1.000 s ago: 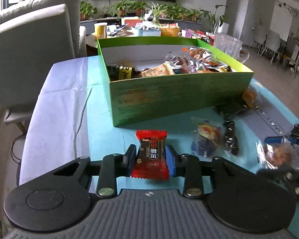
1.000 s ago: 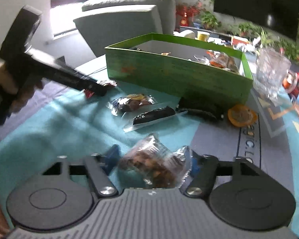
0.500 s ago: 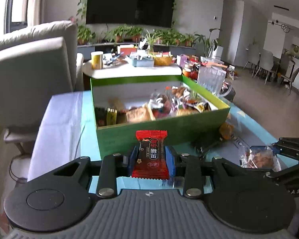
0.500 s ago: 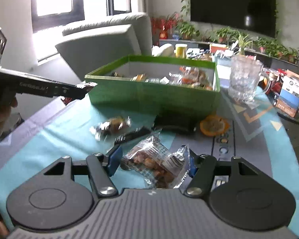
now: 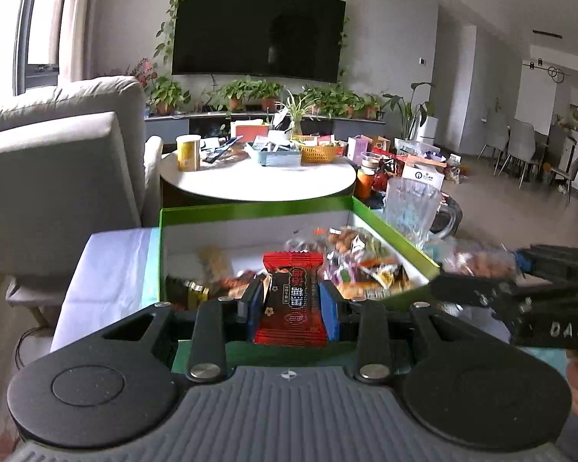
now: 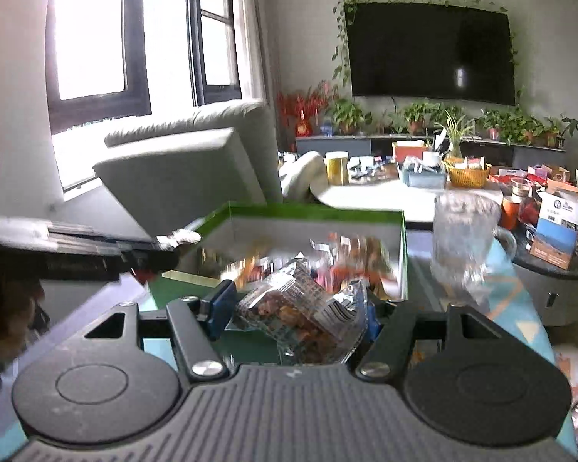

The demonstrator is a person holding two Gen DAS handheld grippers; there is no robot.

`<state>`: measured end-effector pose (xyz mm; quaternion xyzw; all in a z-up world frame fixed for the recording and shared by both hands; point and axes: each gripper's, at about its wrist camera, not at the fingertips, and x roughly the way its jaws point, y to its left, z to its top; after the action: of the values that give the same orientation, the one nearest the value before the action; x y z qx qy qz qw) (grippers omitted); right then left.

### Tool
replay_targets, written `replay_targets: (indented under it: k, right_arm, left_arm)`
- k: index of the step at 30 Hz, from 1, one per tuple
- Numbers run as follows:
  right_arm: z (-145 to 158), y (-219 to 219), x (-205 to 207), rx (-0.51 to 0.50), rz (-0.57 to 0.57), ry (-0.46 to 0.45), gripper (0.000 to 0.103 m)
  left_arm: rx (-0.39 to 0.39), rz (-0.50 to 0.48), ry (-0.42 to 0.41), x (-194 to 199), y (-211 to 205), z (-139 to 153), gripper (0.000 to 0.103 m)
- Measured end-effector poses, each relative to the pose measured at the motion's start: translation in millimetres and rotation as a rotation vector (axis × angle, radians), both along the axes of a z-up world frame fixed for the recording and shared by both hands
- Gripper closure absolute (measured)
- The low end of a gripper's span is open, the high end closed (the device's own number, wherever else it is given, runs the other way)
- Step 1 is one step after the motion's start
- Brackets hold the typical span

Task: Organize snacks
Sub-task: 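Carry both snacks over the green box and open both tools to drop them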

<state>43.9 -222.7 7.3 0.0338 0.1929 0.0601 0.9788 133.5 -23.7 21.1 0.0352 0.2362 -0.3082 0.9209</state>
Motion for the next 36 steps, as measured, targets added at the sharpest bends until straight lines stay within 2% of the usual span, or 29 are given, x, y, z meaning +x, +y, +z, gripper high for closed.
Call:
replay_targets:
  k: [7,14,22,30,31,33,36]
  right_arm:
    - [10.9,-10.0,35.3,0.067,-0.011,-0.016,0.056]
    - [3.9,-17.3,63.2,0.095,-0.047,0.02,0.056]
    - [-4.8,-18.6,87.2,0.096,-0.047,0.053,0.055]
    - [-11.2,-14.1,102.9,0.082,-0.032,0.071,0.055]
    - [-12.1,-13.4,104.3,0.079,-0.03,0.072,0.055]
    - [-13.1,-12.5,105.0,0.075,-0.029,0.068,0.055]
    - [-12.2,-12.4,103.4,0.074,-0.039,0.043,0.055]
  left_arm:
    - [0.0,0.0,-0.014,23.8,-15.8,3.1,0.073]
    - [-0.006,0.038,0.008,53.0,-19.8,-1.4,0.073]
    - [0.006,0.082,0.052,84.4,-20.8,-15.2,0.073]
    - [0.04,0.082,0.058,94.5,-24.9,-25.2,0.072]
    - [0.044,0.084,0.06,95.8,-25.2,-26.3,0.071]
    - [0.053,0.095,0.064,96.7,-25.8,-27.6,0.058]
    - [0.055,0.098,0.052,91.7,-23.6,-26.8,0.055]
